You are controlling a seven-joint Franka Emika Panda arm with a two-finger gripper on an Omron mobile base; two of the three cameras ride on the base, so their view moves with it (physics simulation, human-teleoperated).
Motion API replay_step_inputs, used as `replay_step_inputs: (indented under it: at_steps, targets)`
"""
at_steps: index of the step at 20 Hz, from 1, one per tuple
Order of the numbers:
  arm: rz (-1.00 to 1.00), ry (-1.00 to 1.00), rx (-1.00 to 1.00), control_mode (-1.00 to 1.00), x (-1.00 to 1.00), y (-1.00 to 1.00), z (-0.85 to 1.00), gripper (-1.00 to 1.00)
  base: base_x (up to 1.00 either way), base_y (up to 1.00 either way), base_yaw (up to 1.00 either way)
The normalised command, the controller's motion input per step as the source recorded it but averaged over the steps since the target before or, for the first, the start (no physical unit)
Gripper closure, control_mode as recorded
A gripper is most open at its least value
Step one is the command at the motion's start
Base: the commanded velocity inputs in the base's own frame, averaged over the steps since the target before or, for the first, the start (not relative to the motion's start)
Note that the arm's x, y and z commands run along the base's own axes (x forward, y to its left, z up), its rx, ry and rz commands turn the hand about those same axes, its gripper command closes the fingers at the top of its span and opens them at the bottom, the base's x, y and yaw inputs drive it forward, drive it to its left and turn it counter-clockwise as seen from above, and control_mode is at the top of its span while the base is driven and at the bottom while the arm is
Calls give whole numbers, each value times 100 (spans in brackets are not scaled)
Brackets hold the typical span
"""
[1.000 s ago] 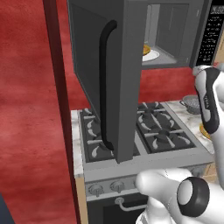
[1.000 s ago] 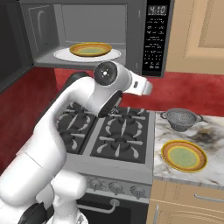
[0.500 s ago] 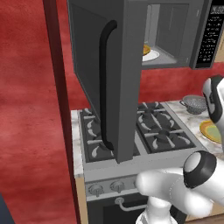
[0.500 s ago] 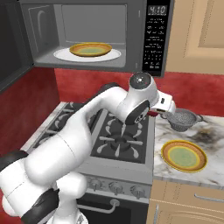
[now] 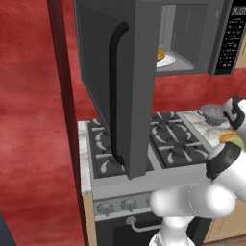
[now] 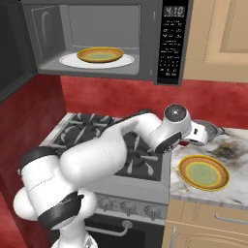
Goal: Pick the tomato from the microwave and place it on plate located on the counter.
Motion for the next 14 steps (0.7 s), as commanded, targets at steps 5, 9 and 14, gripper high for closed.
replay_step_inputs:
  at_steps: [5,9,14]
  targets:
    - [0,0,1,-100,18,-70,-93,100,0,0,0]
    - [0,0,0,-100,5,-48,-77,100,0,0,0]
    - [0,2,0,-100,0,-35,-25,100,0,0,0]
